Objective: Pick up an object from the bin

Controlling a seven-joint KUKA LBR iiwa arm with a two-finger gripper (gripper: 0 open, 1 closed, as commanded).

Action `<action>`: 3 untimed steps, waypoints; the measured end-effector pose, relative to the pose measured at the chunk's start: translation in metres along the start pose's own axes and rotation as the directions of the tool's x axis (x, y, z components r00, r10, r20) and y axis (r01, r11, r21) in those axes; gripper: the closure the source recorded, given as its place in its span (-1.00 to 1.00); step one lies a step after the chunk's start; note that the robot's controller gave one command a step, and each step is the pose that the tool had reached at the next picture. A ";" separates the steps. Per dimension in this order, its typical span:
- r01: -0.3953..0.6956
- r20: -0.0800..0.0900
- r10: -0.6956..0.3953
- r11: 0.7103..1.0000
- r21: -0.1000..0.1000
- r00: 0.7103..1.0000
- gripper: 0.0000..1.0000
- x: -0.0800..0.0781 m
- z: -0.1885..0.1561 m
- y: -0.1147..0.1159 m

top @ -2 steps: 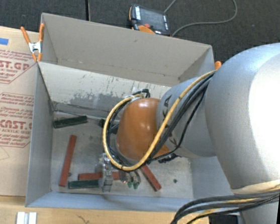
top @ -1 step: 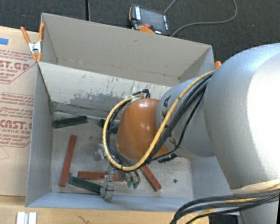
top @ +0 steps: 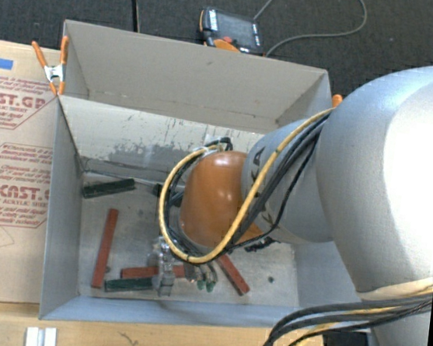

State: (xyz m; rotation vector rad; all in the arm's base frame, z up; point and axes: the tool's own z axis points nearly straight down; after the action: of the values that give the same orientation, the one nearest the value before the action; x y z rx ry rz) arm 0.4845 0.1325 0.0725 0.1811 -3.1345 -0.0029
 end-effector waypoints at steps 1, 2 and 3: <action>0.647 0.013 -0.647 0.762 0.007 0.762 1.00 -0.026 -0.002 -0.091; 0.933 0.005 -0.933 0.359 0.011 0.359 1.00 -0.004 -0.001 -0.205; 0.947 0.002 -0.947 0.321 0.002 0.321 1.00 -0.016 0.001 -0.213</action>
Offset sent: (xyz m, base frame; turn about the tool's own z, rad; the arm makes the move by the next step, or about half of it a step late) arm 0.0330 -0.0905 -0.0025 -0.7068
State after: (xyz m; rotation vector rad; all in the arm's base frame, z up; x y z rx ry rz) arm 0.5253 -0.0771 0.0706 1.9757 -2.4457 -0.0027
